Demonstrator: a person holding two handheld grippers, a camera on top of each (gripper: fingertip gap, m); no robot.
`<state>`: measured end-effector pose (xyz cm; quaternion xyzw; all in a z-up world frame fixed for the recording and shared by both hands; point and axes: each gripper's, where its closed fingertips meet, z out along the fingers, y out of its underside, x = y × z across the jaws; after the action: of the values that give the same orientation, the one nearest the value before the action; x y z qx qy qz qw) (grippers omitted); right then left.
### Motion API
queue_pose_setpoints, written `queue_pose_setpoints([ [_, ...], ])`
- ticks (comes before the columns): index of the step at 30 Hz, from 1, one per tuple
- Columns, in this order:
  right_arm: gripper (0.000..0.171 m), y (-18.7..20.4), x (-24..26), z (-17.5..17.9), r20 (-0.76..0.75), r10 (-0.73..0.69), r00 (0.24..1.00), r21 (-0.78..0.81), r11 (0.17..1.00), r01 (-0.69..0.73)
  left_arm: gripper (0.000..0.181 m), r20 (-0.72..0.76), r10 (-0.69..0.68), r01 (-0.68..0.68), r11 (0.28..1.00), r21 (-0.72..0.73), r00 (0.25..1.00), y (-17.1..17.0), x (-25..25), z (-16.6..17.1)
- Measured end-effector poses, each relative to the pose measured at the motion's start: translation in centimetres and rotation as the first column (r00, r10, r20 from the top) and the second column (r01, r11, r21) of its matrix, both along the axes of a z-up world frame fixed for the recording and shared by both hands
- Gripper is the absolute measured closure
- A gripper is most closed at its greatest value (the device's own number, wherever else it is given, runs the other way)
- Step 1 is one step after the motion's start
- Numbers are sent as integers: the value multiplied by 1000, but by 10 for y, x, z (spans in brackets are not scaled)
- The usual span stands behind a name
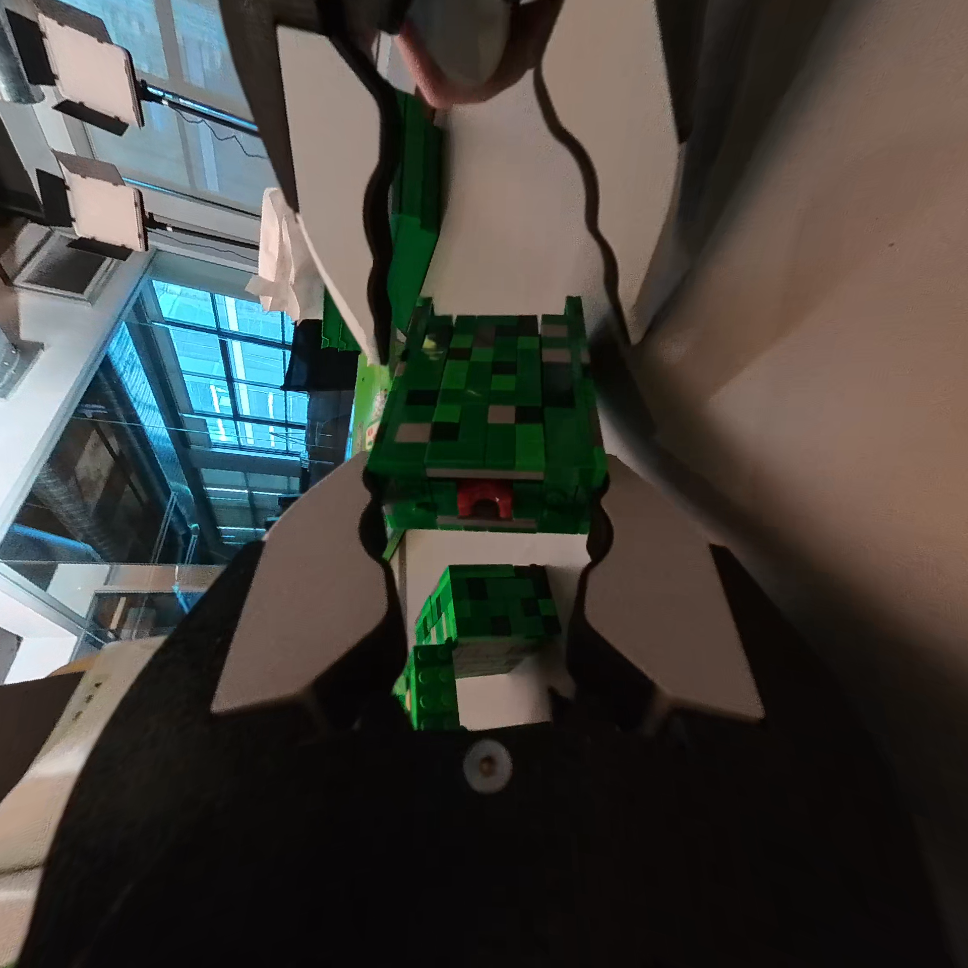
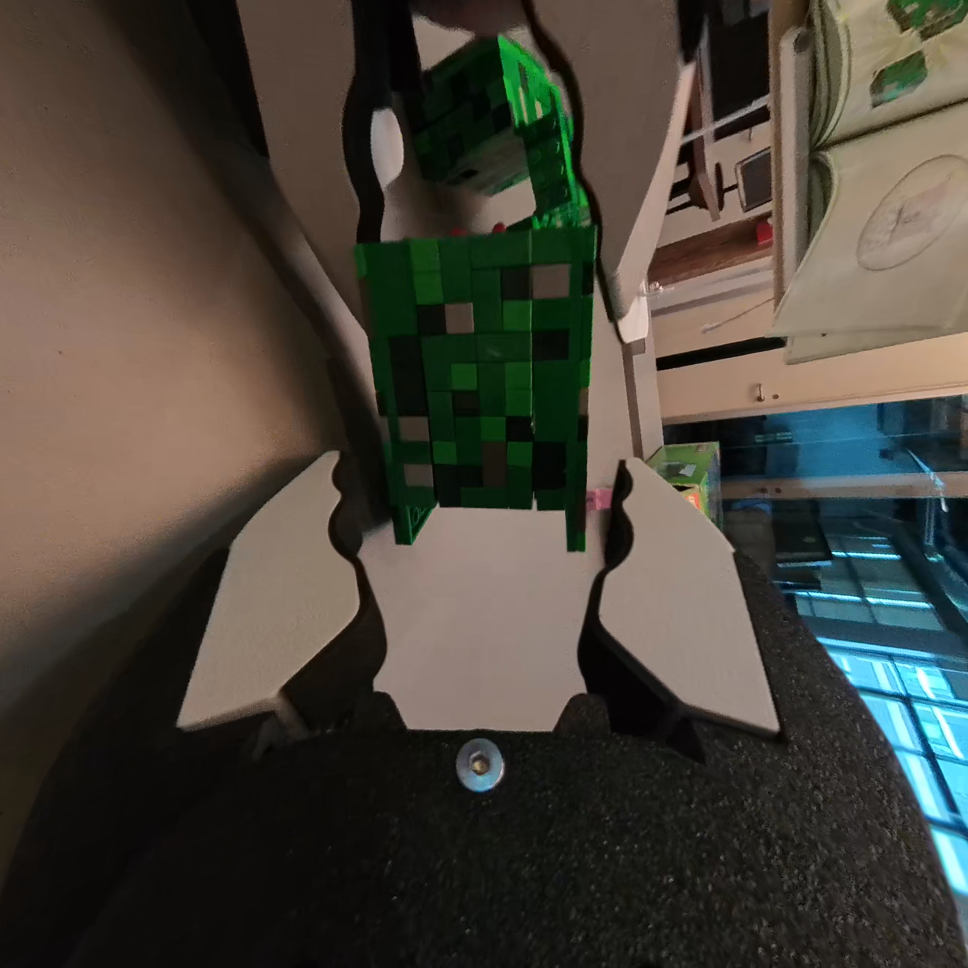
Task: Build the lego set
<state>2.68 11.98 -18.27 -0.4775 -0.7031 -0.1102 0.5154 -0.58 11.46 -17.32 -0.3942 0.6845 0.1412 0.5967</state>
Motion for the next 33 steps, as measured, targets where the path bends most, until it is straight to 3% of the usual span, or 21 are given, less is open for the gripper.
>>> queue_pose_setpoints([
  [4, 76, 6, -1, -1, 27, -9, 1000, 20, 1000, 9, 106, 38, -9, 10, 999, -46, 999, 0, -1, 2],
  [11, 90, 12, -4, -6, 102, -24, 994, 22, 1000, 22, 106, 53, -23, 26, 998, -65, 998, -5, 0, 2],
  [28, 94, 10, -2, -8, 83, -58, 995, 37, 998, 55, 106, 15, -22, 22, 999, -50, 1000, -6, 0, 1],
  [33, 94, 8, -4, -9, 69, -23, 997, -26, 999, 25, 106, 24, -18, 21, 996, -90, 1000, -5, -1, 0],
])
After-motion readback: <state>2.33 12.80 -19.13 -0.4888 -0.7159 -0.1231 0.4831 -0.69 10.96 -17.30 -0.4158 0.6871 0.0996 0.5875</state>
